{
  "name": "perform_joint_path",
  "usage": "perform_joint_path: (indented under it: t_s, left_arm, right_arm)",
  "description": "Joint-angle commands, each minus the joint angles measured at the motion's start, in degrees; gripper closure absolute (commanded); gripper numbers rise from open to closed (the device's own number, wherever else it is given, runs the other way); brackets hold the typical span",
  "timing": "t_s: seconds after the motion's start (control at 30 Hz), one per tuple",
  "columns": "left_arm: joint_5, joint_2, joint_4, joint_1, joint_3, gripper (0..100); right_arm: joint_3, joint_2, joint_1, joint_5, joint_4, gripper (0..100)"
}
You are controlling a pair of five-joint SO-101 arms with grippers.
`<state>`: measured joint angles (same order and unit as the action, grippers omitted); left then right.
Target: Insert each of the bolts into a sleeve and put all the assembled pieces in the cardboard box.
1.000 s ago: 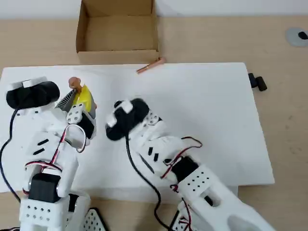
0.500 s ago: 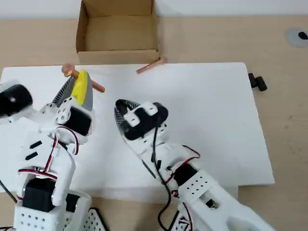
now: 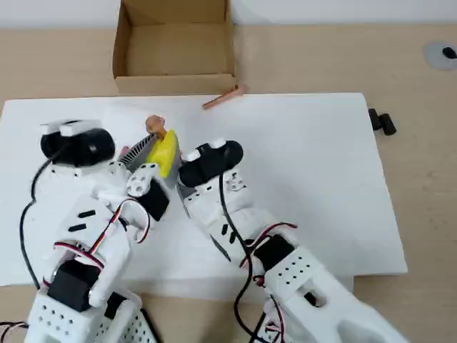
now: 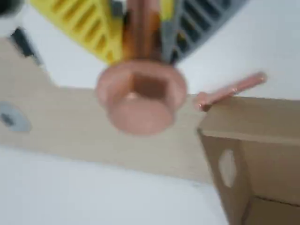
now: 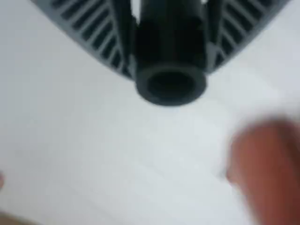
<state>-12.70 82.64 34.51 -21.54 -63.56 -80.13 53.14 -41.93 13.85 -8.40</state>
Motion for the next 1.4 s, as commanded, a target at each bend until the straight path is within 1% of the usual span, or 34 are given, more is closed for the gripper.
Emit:
perform_joint_path:
  t_s: [0.0,0.07,0.2,0.3,0.4,0.47,0.67,0.73,0.83,0.97,1.07,1.13,1.2,1.27,1.37]
  left_arm:
    - [6.9,0.0,-0.2,-1.9,-2.0,100]
    - [8.1,0.0,-0.2,-1.9,-3.3,100]
    - [7.5,0.0,-0.2,-2.0,-5.0,100]
    - [3.5,0.1,-1.4,-1.5,-7.6,100]
    - [-2.2,0.1,-5.0,2.5,-8.8,100]
    - [-5.3,0.1,-6.0,4.5,-8.9,100]
    - [-5.6,0.1,-5.5,5.5,-7.0,100]
    - [-5.6,-0.2,-3.6,7.8,-3.3,100]
    - [-5.6,-0.3,2.1,9.4,3.4,100]
    - [-5.6,-0.4,10.1,8.0,10.0,100]
    - [-5.7,-0.4,11.5,6.5,12.4,100]
    - [-5.8,-0.4,10.1,6.2,12.9,100]
    - [-5.9,-0.3,6.9,6.0,12.5,100]
    - [-5.8,-0.1,2.3,6.0,10.2,100]
    - [-5.5,0.0,-6.5,6.4,4.7,100]
  right_arm:
    - [4.4,0.2,-0.7,-4.0,-0.6,98.9]
    - [4.4,0.2,-0.7,-6.0,-0.4,98.9]
    - [4.5,0.3,-0.9,-6.1,-0.4,98.9]
    - [4.5,0.3,-0.9,-6.2,-0.1,98.9]
    - [4.2,0.3,-0.6,-6.2,4.3,98.9]
    - [4.5,0.2,0.8,-6.3,7.2,98.9]
    - [3.0,0.1,1.3,-6.3,9.5,98.9]
    - [1.8,0.2,1.8,-6.3,9.5,98.9]
    - [0.0,0.2,3.6,-6.3,9.9,98.9]
    - [-2.3,0.2,4.9,-6.3,15.3,98.9]
    - [-3.1,0.1,4.6,-6.3,17.4,98.9]
    - [-3.3,0.1,4.2,-6.3,17.4,98.9]
    - [-3.4,0.2,4.1,-6.2,17.6,98.9]
    - [-3.7,0.2,4.1,-6.2,18.6,98.9]
    - [-6.1,0.2,4.1,-6.4,24.7,98.9]
